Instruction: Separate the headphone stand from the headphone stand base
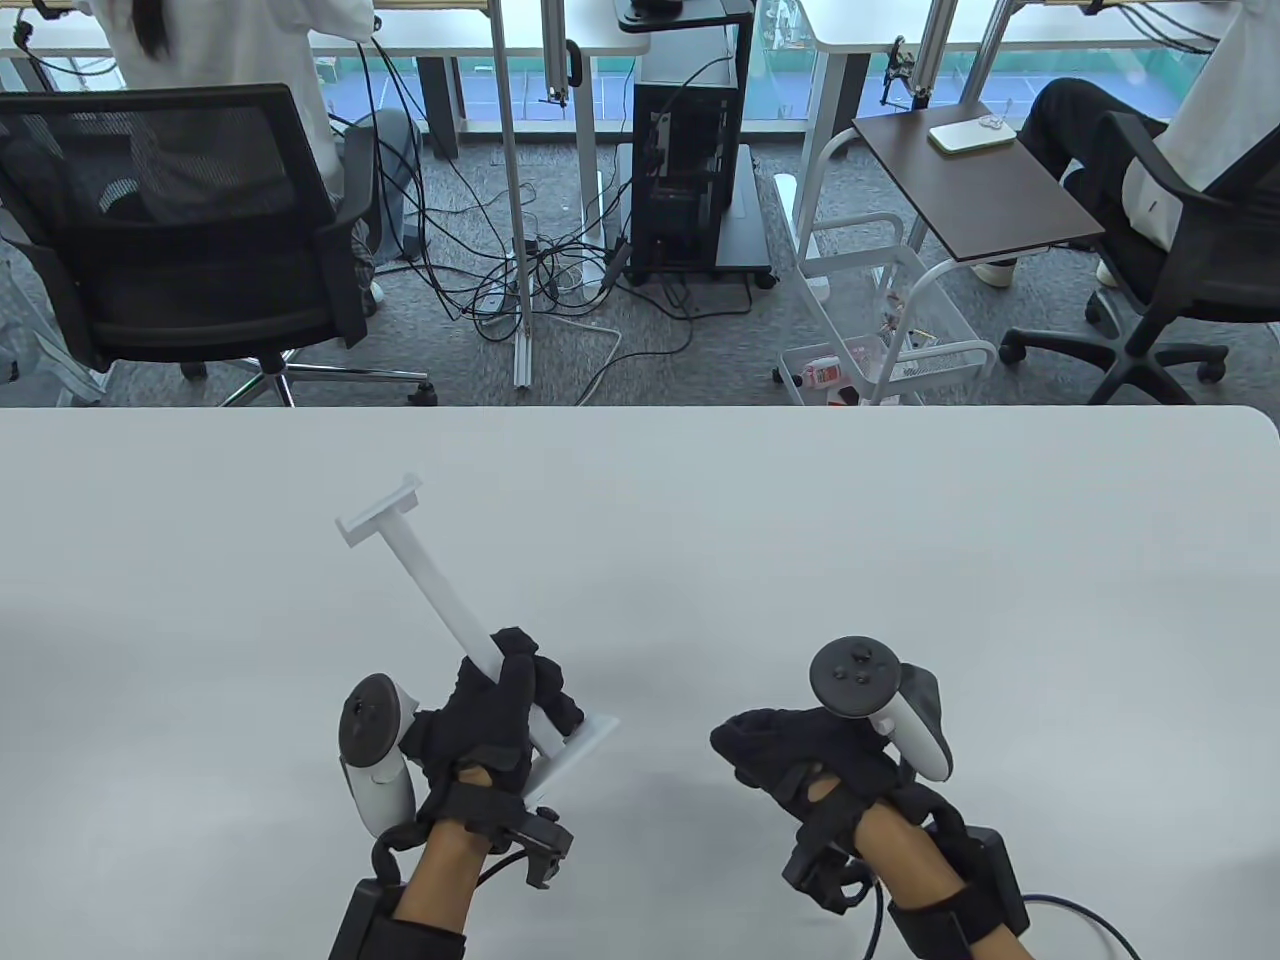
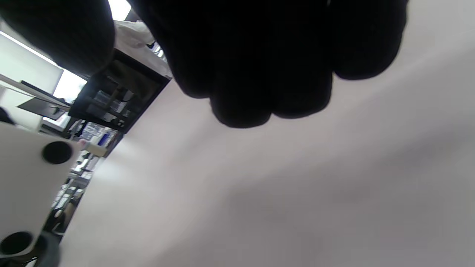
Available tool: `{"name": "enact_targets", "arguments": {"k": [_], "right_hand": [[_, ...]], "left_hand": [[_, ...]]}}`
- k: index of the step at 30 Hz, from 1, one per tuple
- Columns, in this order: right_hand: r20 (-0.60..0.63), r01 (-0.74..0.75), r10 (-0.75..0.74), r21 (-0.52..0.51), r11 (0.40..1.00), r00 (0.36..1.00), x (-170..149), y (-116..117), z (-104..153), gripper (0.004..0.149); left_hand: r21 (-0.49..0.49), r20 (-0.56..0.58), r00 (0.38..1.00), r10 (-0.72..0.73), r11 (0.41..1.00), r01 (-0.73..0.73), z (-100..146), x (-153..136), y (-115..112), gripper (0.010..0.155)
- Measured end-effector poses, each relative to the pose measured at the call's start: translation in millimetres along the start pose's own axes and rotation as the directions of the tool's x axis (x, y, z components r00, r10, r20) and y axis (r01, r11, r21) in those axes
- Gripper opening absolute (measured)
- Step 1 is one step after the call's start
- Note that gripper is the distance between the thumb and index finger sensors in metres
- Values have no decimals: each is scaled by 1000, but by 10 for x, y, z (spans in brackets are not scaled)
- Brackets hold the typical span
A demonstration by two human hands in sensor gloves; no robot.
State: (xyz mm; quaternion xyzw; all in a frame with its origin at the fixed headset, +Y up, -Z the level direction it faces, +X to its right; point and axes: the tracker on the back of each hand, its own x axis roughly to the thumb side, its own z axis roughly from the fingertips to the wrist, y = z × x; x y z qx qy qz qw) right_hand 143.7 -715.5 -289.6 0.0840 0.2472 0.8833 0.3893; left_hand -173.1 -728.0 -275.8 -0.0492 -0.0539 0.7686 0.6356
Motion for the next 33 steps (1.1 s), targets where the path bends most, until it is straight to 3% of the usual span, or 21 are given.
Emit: {"name": "enact_targets", "arguments": {"k": [4,10,15,20,25,33], "right_hand": [[173,150,-163,85,985,971,193,203,31,57],[180,386,-427,223,895,886,237,371,2,67],[158,441,-488,257,860,859,152,414,11,74],[153,505,-538,208,838,829,82,352,12,77],[118,506,-521,135,852,845,-40,236,5,79],[106,323,-320,-10,946,941,-1,89,78,74]], "left_hand": [[23,-2,998,68,997,-68,5,-72,-126,52],[82,15,999,37,996,-38,59,-135,-337,52],[42,-33,991,127,991,-126,121,-238,-427,54],[-25,-96,981,170,985,-173,134,-292,-502,49],[-99,-248,968,42,993,-68,176,-369,-610,47],[-171,-318,944,91,974,-151,179,-500,-695,48]]}}
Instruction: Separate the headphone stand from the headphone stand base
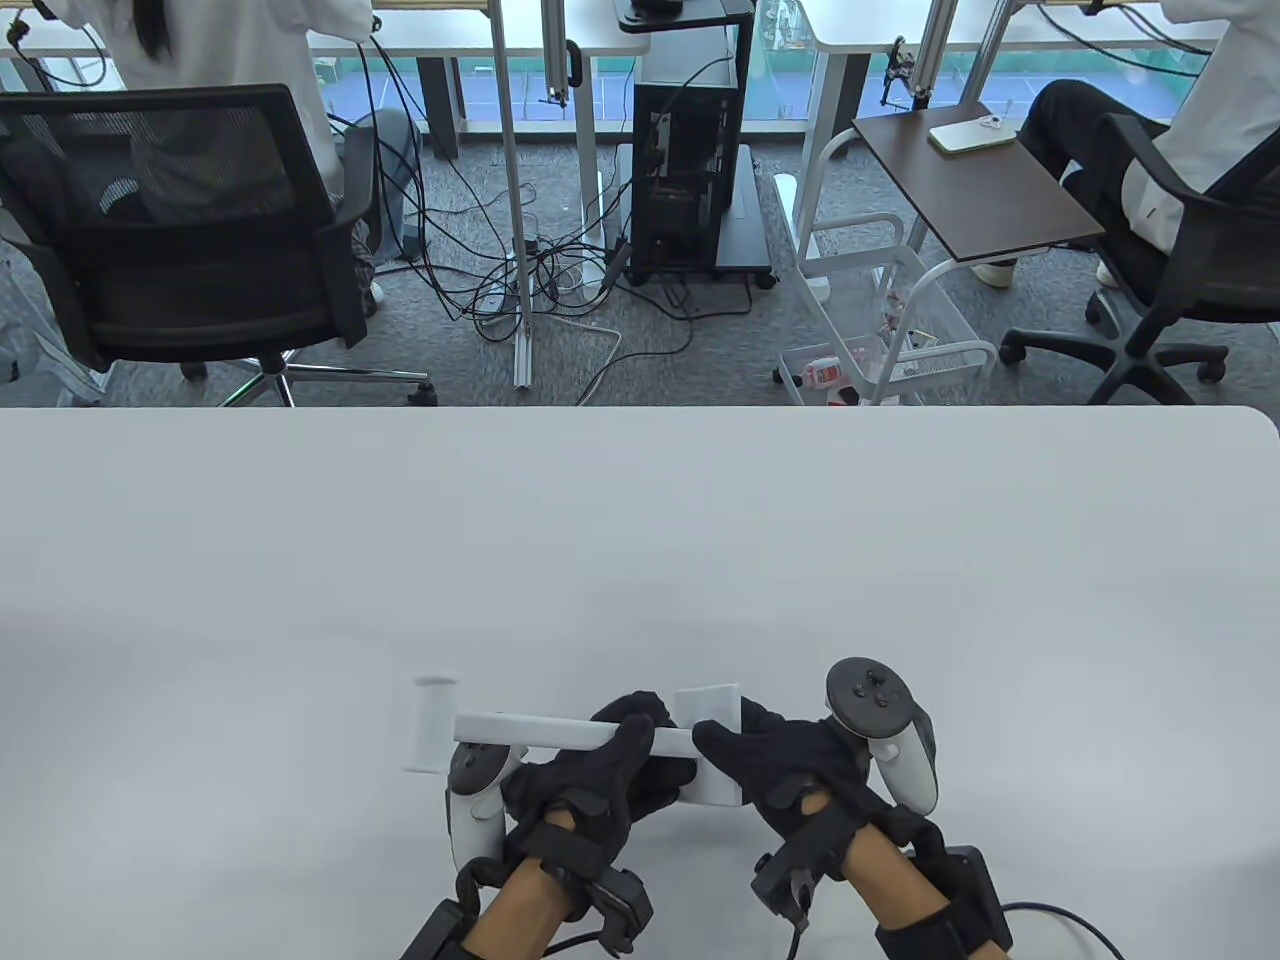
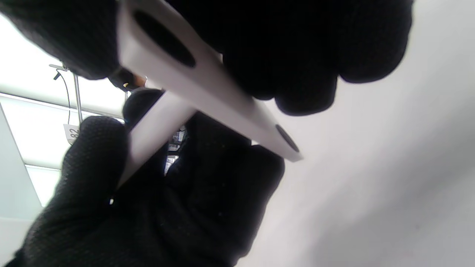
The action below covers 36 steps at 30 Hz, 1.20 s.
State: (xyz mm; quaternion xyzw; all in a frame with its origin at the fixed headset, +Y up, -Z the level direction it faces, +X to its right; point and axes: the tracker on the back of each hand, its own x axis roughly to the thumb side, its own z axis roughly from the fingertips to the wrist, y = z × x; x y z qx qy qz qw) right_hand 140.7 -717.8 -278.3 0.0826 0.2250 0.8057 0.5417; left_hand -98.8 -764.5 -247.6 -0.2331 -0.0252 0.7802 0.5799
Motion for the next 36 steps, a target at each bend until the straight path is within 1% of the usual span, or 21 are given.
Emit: {"name": "enact_targets", "arguments": {"k": [3,6,7,9,11,14,16,17,19,21,22,23,24,25,26,28,30,32,33,34,36], "right_hand": [[-21,-98,97,-30,995,995,43,0,19,72],[-44,-183,180,-65,981,983,62,-20,36,66],[-53,-190,186,-72,979,981,56,-32,29,64],[-75,-200,195,-73,977,978,49,-43,11,61],[-97,-208,199,-91,974,975,34,-55,-13,58],[-153,-297,274,-154,943,949,-11,-97,-16,57],[-165,-311,287,-152,938,944,-40,-156,-32,57],[-168,-297,272,-150,943,947,-51,-197,-33,57],[-176,-280,249,-177,944,952,-62,-273,-14,57],[-174,-272,240,-194,943,955,-72,-358,11,57],[-177,-268,235,-198,943,956,-77,-404,16,57],[-178,-265,231,-203,943,957,-82,-441,18,58],[-184,-260,223,-217,941,957,-91,-492,20,58],[-189,-255,214,-235,938,958,-104,-544,25,58],[-190,-254,211,-242,936,959,-114,-571,29,58],[-203,-244,196,-254,936,960,-156,-637,44,59],[-210,-221,167,-264,939,963,-193,-695,45,59],[-216,-211,154,-274,938,964,-208,-745,50,60],[-215,-208,149,-286,935,965,-214,-780,63,60],[-217,-208,148,-292,934,965,-215,-797,70,60],[-217,-210,148,-295,932,965,-214,-834,78,60]], "left_hand": [[-19,-14,997,74,997,-74,1,-39,17,47],[-67,-23,988,153,986,-154,-28,-63,27,46],[-81,-28,985,168,982,-169,-39,-67,22,47],[-89,-21,990,139,986,-140,-50,-57,18,48],[-86,-1,995,99,991,-99,-61,-29,22,49],[-55,66,986,156,987,-152,-50,25,95,47],[-44,80,978,194,981,-191,-21,51,151,49],[-9,63,980,190,982,-189,-2,64,191,49],[65,53,993,105,992,-108,24,107,279,51],[142,57,994,-89,987,81,49,182,407,53],[205,49,972,-229,955,215,73,233,485,54],[276,26,937,-348,904,328,105,280,557,55],[373,-9,880,-475,815,443,137,333,641,55],[453,-55,812,-581,710,539,166,386,721,57],[468,-75,779,-623,668,579,168,413,756,60],[477,-189,696,-692,555,681,208,458,859,65],[483,-245,654,-716,494,723,240,517,963,71],[492,-290,600,-745,422,761,269,584,1052,73],[495,-318,555,-769,364,789,292,613,1108,73],[484,-338,523,-782,333,810,301,628,1161,71],[432,-385,503,-774,331,839,317,611,1250,69]]}}
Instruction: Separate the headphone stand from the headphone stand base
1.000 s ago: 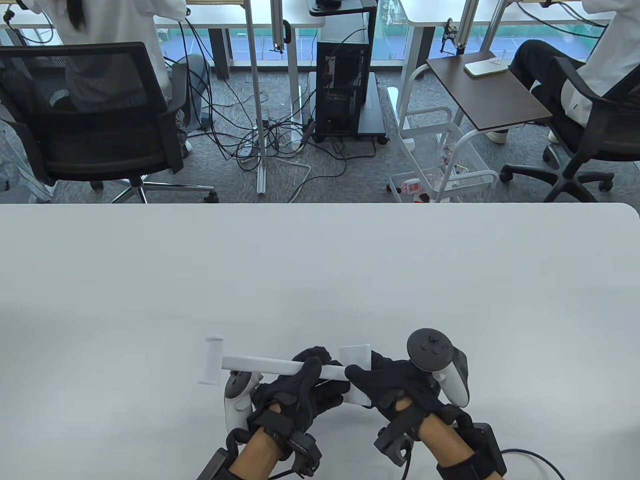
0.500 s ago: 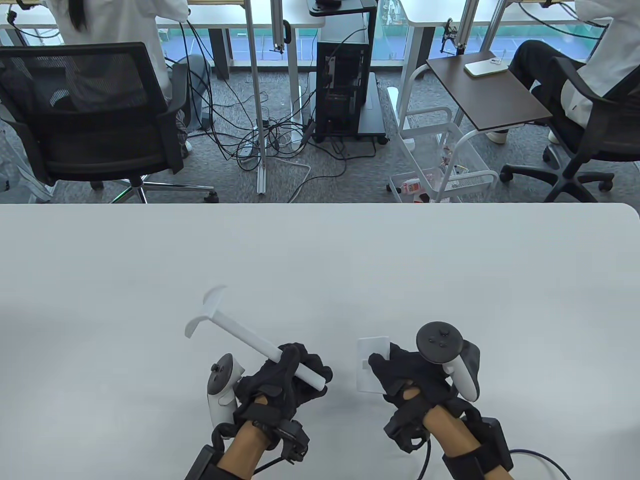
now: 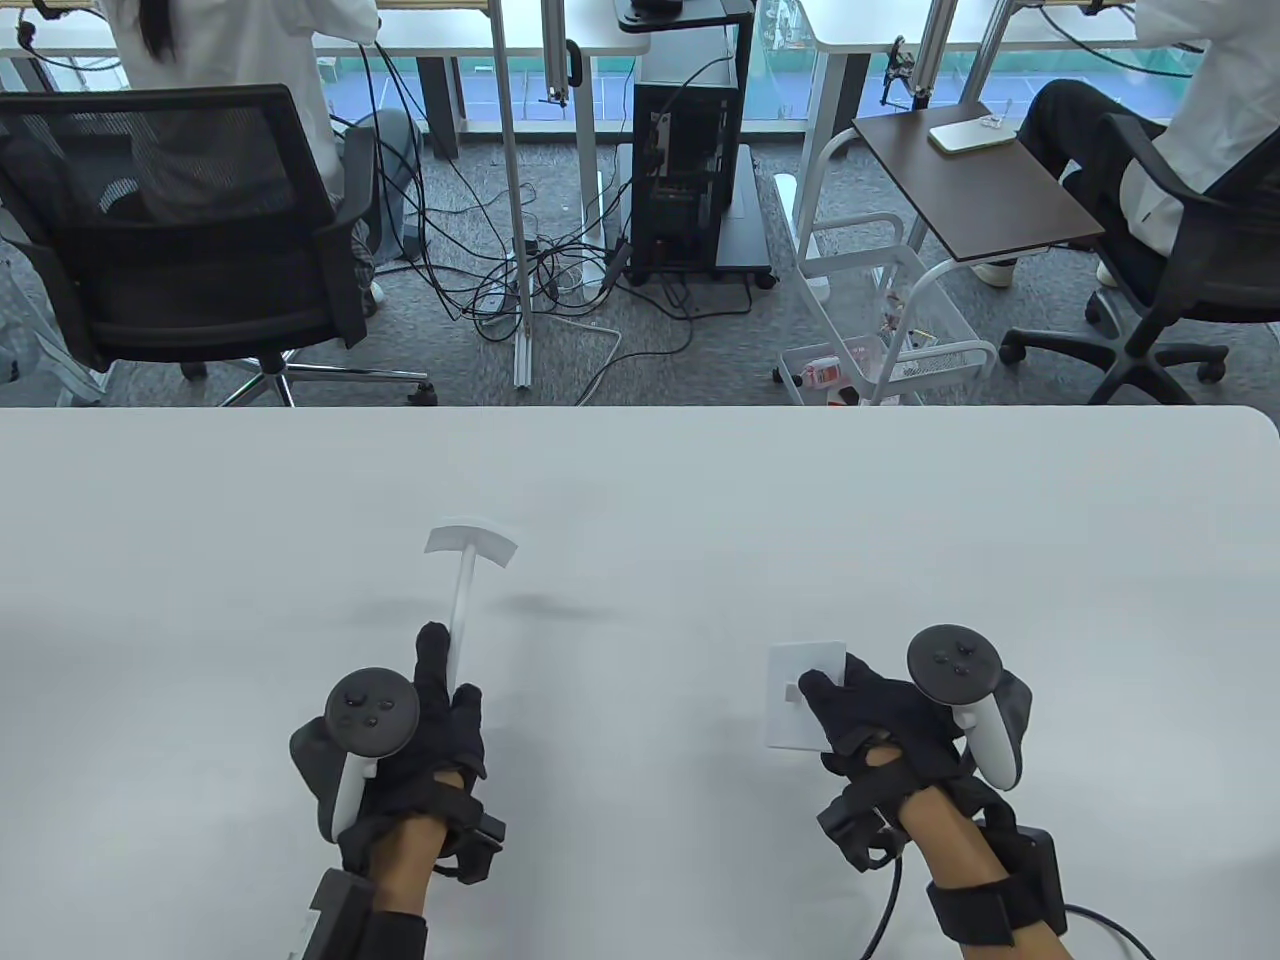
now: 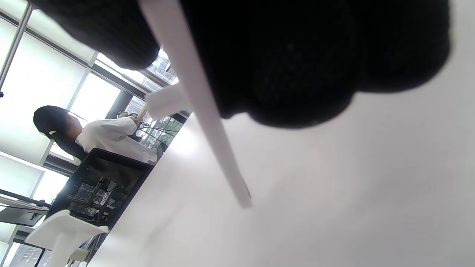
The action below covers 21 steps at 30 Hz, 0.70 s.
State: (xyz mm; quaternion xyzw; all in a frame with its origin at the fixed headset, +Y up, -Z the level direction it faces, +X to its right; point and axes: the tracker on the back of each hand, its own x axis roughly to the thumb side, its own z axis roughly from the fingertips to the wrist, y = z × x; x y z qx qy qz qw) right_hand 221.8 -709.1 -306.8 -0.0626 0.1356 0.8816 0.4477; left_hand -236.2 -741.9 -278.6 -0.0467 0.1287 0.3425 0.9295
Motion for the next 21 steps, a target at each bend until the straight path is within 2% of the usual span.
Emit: {"name": "enact_targets", "arguments": {"k": [3,6,8,10,13,18,21], "right_hand": [[-7,20,-20,-6,1000,1000,-25,-58,-11,60],[-11,40,-40,-11,999,999,-47,-95,2,60],[-7,43,-43,-10,999,999,-40,-110,3,60],[-7,40,-41,-14,999,999,-34,-127,3,61],[-12,41,-41,-18,999,999,-48,-138,9,61],[-29,39,-39,-14,999,999,-72,-149,-17,60],[-38,38,-38,-19,999,999,-98,-166,-12,60]], "left_hand": [[-34,-25,997,-71,997,71,-53,-105,11,68],[-28,-66,987,-146,989,144,-94,-157,41,65],[-74,-111,984,-142,988,134,-118,-188,49,63],[-77,-128,988,-89,994,80,-155,-213,74,63],[-63,-148,984,-96,994,88,-159,-296,68,62],[-37,-140,944,-299,954,297,-168,-305,138,61],[-62,-178,884,-433,901,429,-163,-211,118,62]]}}
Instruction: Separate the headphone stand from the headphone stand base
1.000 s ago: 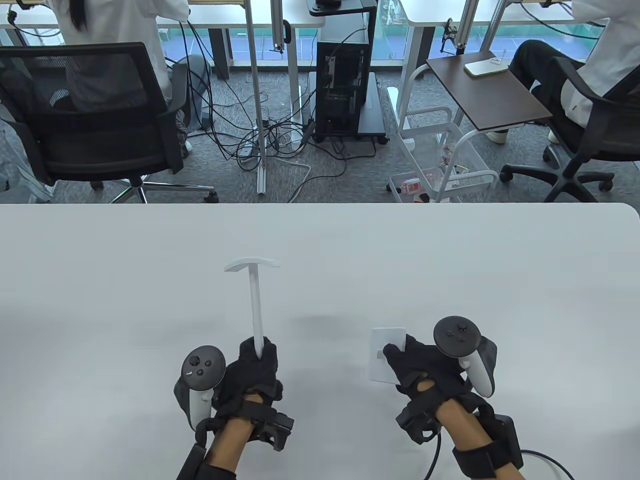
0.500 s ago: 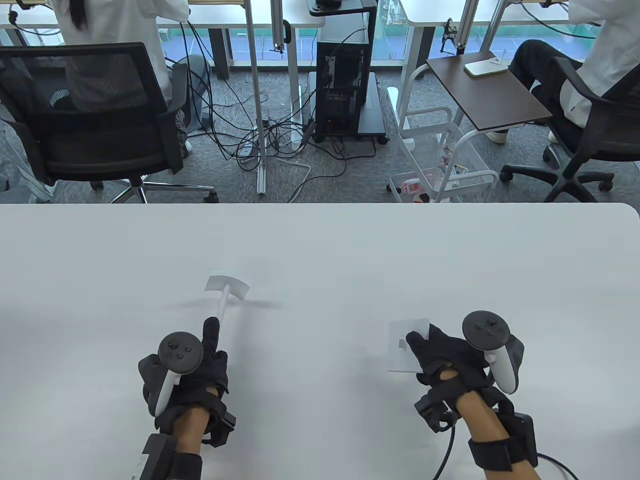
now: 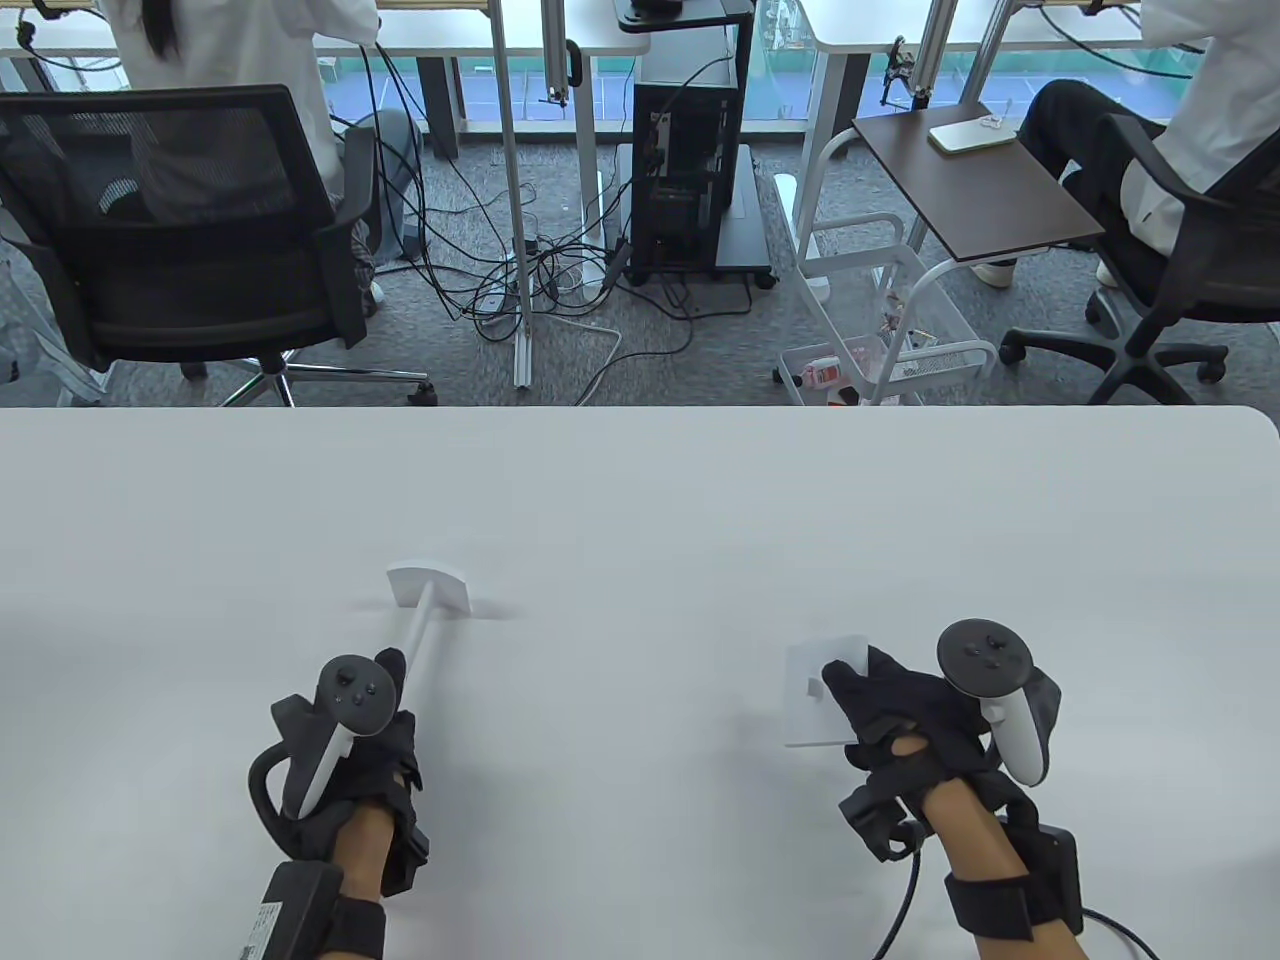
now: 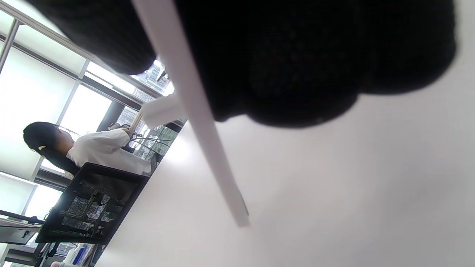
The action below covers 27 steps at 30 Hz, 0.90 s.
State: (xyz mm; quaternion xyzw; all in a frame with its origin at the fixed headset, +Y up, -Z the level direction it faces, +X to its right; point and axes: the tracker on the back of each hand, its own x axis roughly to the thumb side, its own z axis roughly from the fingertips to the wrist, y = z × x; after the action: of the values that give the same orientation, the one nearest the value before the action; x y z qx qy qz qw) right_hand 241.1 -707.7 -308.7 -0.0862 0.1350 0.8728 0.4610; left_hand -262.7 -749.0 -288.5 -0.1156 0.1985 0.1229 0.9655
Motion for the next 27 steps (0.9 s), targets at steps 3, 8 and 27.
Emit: {"name": "enact_targets", "arguments": {"k": [3,8,27], "right_hand": [[-1,9,-9,0,1000,1000,-3,-18,-5,60],[-16,1,-1,4,1000,1000,-33,-39,-5,60],[-35,25,-27,-52,998,999,-113,-176,-7,58]], "left_hand": [[-31,-22,996,-81,996,80,-9,55,-7,65],[-35,-16,993,-114,993,113,-23,77,-20,68],[72,-47,912,-407,909,410,-23,176,-129,72]]}}
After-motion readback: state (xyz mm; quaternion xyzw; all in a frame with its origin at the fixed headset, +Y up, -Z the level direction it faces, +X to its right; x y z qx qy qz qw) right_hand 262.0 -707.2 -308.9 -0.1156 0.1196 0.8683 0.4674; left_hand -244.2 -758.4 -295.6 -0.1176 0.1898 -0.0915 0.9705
